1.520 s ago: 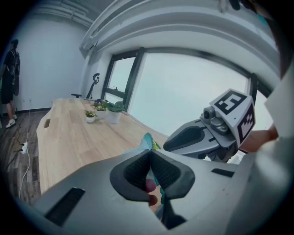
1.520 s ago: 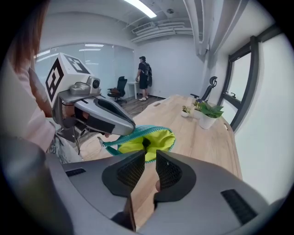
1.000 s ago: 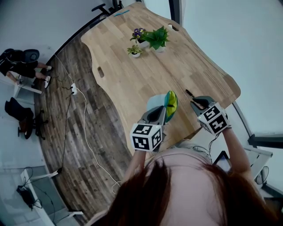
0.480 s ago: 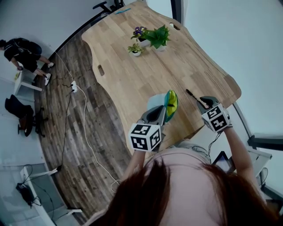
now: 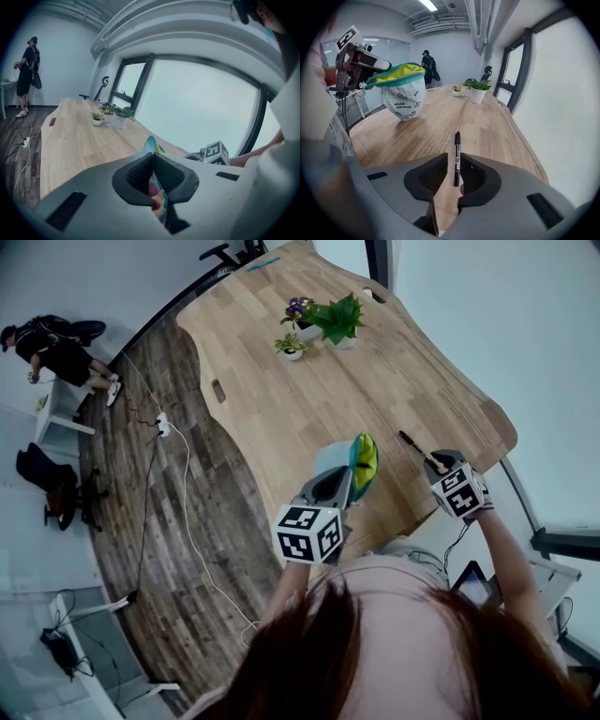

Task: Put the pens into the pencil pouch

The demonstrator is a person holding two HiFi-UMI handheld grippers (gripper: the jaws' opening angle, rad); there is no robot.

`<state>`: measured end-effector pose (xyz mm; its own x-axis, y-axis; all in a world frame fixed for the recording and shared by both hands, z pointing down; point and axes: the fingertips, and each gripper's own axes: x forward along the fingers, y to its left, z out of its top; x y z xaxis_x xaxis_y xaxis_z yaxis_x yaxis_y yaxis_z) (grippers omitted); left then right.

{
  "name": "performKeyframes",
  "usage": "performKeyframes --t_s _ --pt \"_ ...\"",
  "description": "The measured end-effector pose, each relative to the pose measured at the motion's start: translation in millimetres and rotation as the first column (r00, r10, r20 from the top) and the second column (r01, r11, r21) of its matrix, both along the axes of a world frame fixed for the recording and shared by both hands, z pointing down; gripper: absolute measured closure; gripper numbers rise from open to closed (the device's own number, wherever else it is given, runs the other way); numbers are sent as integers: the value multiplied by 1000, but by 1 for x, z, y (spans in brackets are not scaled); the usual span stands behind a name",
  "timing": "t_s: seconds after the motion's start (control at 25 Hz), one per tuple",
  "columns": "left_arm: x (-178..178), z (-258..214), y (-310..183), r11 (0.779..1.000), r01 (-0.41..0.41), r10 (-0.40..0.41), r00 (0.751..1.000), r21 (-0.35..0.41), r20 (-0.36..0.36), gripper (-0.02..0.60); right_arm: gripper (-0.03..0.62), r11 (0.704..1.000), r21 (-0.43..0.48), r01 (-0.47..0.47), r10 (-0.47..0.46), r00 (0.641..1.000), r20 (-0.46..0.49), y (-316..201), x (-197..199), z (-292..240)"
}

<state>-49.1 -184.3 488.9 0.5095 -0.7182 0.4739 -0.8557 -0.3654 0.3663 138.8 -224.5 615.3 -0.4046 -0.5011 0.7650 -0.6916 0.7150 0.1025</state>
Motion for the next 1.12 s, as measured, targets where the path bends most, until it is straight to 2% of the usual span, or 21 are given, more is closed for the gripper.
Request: performKeyframes --t_s 0.44,0.76,0.84,1.12 --pt "-2 4 -2 1000 7 -6 1000 -19 3 574 522 994 -100 -52 46 997 -58 4 23 43" --pt "-3 6 -5 1000 16 -16 1000 -23 1 574 538 984 -162 -71 70 997 -11 4 21 48" --pt "-3 6 -5 1000 20 -20 1000 -22 0 574 562 984 -165 -73 73 997 -5 4 20 48" --pt "-6 5 -4 999 38 -38 999 -19 -6 574 565 981 -170 -91 95 995 15 5 21 47"
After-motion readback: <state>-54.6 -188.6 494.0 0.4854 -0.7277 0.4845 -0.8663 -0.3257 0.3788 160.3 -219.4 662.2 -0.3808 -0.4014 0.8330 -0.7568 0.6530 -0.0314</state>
